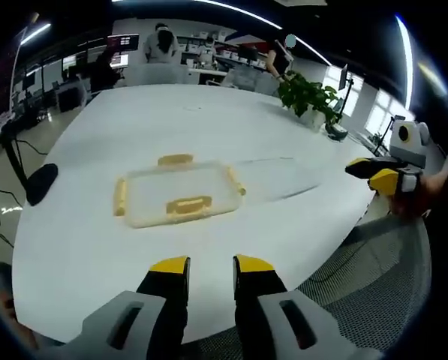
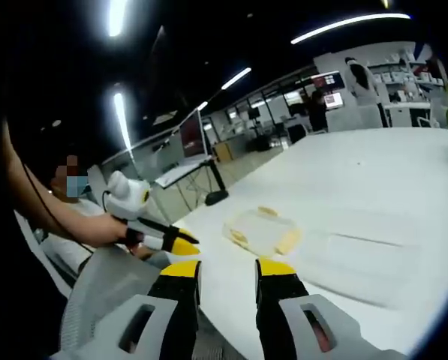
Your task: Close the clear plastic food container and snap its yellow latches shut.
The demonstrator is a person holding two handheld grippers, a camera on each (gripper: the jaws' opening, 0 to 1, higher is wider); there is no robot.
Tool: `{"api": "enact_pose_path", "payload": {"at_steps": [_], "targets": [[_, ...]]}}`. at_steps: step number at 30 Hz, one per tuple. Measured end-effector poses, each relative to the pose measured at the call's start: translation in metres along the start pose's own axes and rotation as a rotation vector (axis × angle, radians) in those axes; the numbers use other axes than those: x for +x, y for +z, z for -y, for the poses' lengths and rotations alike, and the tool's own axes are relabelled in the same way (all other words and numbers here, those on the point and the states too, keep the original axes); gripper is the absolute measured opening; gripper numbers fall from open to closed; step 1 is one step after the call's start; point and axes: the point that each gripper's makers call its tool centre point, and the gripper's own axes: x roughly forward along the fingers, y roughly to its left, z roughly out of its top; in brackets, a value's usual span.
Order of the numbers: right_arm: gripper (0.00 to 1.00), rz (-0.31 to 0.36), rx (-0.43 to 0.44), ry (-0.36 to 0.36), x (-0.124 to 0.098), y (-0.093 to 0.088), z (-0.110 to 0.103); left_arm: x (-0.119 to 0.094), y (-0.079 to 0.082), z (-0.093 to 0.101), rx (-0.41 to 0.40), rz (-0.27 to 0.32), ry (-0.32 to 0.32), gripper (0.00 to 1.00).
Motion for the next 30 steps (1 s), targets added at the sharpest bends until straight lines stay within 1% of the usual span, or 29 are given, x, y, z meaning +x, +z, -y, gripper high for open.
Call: {"api": "enact_pose_path", "payload": {"at_steps": [1, 2, 4, 6, 7, 9, 10, 11, 12, 14, 15, 16, 17, 18, 20, 23, 26, 30], "targets": [[0.27, 0.015, 0.015, 0.008, 0.0, 0.003, -0.001, -0.001, 0.0, 0.003, 0.004, 0.006, -0.003, 0.21], [0.27, 0.028, 0.002, 0.005, -0.001, 0.005, -0.001, -0.001, 0.0, 0.006, 0.028, 0.003, -0.015, 0.21], [0.27, 0.017, -0.004, 0.012, -0.001, 0.003, -0.003, 0.0, 0.001, 0.007, 0.036, 0.005, -0.026, 0.21], [0.26, 0.013, -0.002, 0.017, 0.0, 0.002, -0.004, -0.002, 0.007, 0.009, 0.008, 0.035, -0.051, 0.21], [0.26, 0.008, -0.027, 0.008, 0.001, 0.001, -0.004, -0.004, 0.011, 0.011, -0.016, 0.063, -0.072, 0.21], [0.26, -0.013, -0.052, -0.011, 0.003, -0.002, -0.002, -0.008, 0.018, 0.011, -0.065, 0.11, -0.096, 0.21], [0.25, -0.011, -0.065, -0.02, 0.003, -0.001, -0.002, -0.009, 0.017, 0.01, -0.06, 0.103, -0.098, 0.21], [0.23, 0.01, -0.075, -0.027, 0.002, 0.005, -0.002, -0.008, 0.015, 0.01, -0.062, 0.092, -0.106, 0.21], [0.22, 0.016, -0.078, -0.032, 0.002, 0.006, -0.001, -0.008, 0.015, 0.011, -0.065, 0.089, -0.111, 0.21], [0.24, -0.003, -0.068, -0.046, 0.002, 0.001, 0.003, -0.008, 0.018, 0.016, -0.051, 0.096, -0.133, 0.22], [0.26, -0.007, -0.066, -0.049, 0.002, 0.001, 0.004, -0.008, 0.021, 0.017, -0.04, 0.103, -0.136, 0.25], [0.28, -0.013, -0.064, -0.058, 0.002, -0.001, 0.006, -0.01, 0.028, 0.02, -0.009, 0.14, -0.146, 0.27], [0.27, -0.023, -0.075, -0.074, 0.002, -0.001, 0.009, -0.012, 0.03, 0.023, 0.0, 0.156, -0.161, 0.3], [0.26, -0.032, -0.08, -0.081, 0.003, -0.002, 0.009, -0.013, 0.029, 0.025, -0.01, 0.146, -0.177, 0.3], [0.25, -0.036, -0.08, -0.093, 0.003, 0.0, 0.01, -0.014, 0.028, 0.027, 0.003, 0.14, -0.187, 0.28], [0.28, -0.034, -0.074, -0.094, 0.004, 0.002, 0.009, -0.013, 0.03, 0.029, -0.003, 0.139, -0.209, 0.29], [0.28, -0.054, -0.099, -0.096, 0.005, 0.003, 0.008, -0.015, 0.033, 0.028, -0.008, 0.145, -0.216, 0.3], [0.29, -0.037, -0.09, -0.098, 0.007, 0.007, 0.013, -0.016, 0.03, 0.028, -0.019, 0.142, -0.223, 0.3]]}}
